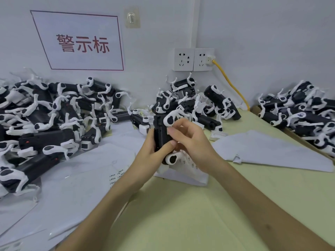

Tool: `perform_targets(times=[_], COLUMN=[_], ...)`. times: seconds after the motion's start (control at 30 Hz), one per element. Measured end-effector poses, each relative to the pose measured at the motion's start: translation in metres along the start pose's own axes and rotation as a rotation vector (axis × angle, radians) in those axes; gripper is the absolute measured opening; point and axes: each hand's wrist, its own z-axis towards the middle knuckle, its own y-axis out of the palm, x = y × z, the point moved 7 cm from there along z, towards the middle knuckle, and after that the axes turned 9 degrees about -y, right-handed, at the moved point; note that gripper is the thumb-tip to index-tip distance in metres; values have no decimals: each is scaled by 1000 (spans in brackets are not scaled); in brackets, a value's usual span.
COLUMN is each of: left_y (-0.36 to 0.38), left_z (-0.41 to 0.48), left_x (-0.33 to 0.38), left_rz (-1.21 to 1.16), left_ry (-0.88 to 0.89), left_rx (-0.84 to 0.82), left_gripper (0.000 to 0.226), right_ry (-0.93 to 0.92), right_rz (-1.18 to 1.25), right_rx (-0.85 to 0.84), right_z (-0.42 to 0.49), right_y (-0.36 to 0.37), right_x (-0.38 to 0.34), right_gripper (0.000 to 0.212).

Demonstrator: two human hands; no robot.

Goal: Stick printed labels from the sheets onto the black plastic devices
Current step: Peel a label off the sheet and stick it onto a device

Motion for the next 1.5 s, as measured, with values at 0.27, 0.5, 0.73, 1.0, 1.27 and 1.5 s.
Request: perform_targets(times=[0.27,0.5,0.73,1.0,1.27,1.5], left_y=[3,-1,-10,-25,-21,-11], left_z=[0,4,8,13,20,6], left_x=[2,-2,-6,-6,-15,-4], left_rz=[27,6,-80,-201,-222,-11], left_ry=[31,0,-59,-141,-314,-266], left_rx=[-39,-43,42,169,61,-178], left_gripper=[21,30,38,39,33,44], right_ry=[-55,-23,-62,-250,-109,-53], right_rz=[-33,-18,-31,-70,-134,-218], right_rx=[-99,-230,-190,255,110,-281], right_z=[0,-2,0,9,15,8], right_y=[5,7,5,-45,-42,-21], right_x=[2,-1,-5,-21,-11,-12], right_gripper=[27,19,14,12,27,33])
